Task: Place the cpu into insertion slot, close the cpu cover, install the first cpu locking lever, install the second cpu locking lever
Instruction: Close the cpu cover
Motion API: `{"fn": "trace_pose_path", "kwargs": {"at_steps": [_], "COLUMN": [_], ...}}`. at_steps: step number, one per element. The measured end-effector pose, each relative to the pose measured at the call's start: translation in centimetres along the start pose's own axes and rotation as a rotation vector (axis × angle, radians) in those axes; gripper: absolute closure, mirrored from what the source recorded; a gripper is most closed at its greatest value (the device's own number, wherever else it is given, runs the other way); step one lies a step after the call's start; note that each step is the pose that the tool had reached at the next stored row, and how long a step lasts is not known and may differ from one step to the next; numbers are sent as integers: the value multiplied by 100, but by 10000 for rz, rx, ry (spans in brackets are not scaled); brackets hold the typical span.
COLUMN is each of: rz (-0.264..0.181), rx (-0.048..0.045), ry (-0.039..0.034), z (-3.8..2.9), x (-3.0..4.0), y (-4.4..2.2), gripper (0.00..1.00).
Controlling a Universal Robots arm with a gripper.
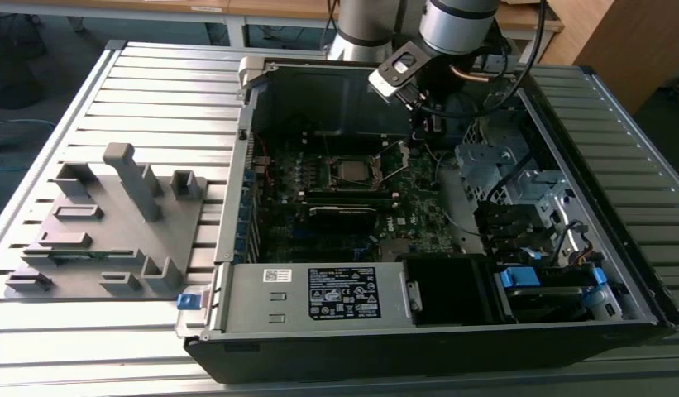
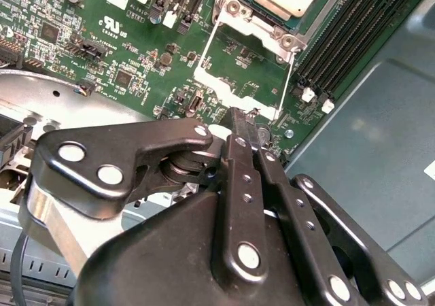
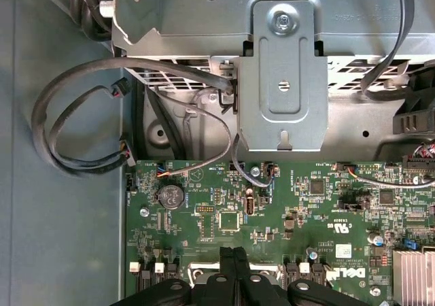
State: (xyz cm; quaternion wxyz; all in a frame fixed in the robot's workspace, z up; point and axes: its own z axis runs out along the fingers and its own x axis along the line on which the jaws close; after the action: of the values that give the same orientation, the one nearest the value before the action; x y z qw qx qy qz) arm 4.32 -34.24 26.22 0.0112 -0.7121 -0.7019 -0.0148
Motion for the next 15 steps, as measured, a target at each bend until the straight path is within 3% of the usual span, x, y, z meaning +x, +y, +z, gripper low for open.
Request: {"fn": "trace_pose_path", "kwargs": {"at_steps": [15], "rz": [-1], "rx": [0], "ry": [1], "z": [2], "x": [0], "y": [30], "gripper": [90]}}
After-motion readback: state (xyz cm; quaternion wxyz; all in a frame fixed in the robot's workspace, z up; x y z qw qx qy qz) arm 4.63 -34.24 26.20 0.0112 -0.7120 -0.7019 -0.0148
